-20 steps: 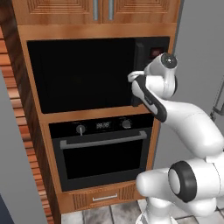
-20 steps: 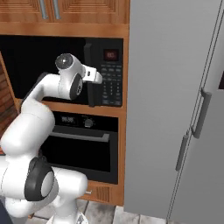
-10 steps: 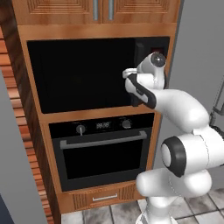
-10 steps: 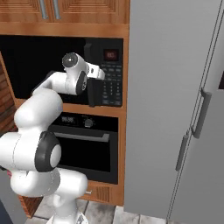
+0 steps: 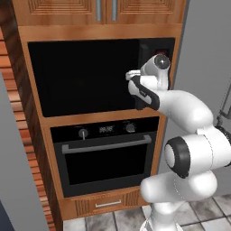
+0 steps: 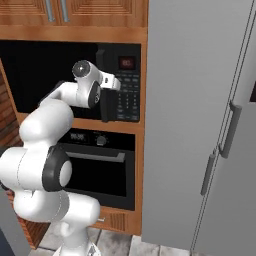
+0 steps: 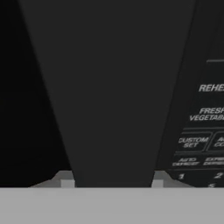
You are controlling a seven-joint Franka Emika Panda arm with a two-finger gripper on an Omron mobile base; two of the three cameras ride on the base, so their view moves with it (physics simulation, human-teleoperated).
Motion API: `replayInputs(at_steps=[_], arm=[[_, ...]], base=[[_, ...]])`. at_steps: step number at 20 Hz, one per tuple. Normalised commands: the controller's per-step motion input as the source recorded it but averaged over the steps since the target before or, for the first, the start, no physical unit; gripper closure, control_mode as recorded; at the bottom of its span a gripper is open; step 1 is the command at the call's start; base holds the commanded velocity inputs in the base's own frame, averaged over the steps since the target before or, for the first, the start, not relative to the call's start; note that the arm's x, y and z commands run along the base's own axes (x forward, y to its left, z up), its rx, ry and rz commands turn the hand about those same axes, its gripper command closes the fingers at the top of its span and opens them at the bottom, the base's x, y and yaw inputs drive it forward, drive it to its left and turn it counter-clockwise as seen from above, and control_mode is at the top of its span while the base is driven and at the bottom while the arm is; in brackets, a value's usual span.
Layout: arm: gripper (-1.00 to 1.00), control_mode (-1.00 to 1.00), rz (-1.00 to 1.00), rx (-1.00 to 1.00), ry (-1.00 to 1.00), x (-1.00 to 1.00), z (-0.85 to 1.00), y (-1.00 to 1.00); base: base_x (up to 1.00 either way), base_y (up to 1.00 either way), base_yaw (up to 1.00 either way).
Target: Open the microwave door.
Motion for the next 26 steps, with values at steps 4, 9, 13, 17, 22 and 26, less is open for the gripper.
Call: replayInputs(at_steps=[4,9,13,17,22,26], arm=[[1.00,-1.00,0.00,0.00,-0.07,-0.31,0.01,0.00],[1.00,-1.00,0.00,0.00,-0.22,-0.95,0.34,0.00],[1.00,-1.00,0.00,0.00,-0.14,-1.00,0.74,0.14],[1.00,-1.00,0.00,-0.01,-0.03,-1.00,0.98,0.48],[1.00,-1.00,-0.02,-0.06,0.00,-1.00,1.00,0.71],[1.00,-1.00,-0.01,-0.09,0.00,-0.99,1.00,0.74]], base=[[0.00,0.00,0.00],[0.00,0.00,0.00],[0.00,0.00,0.00],[0.00,0.00,0.00],[0.00,0.00,0.00],[0.00,0.00,0.00]])
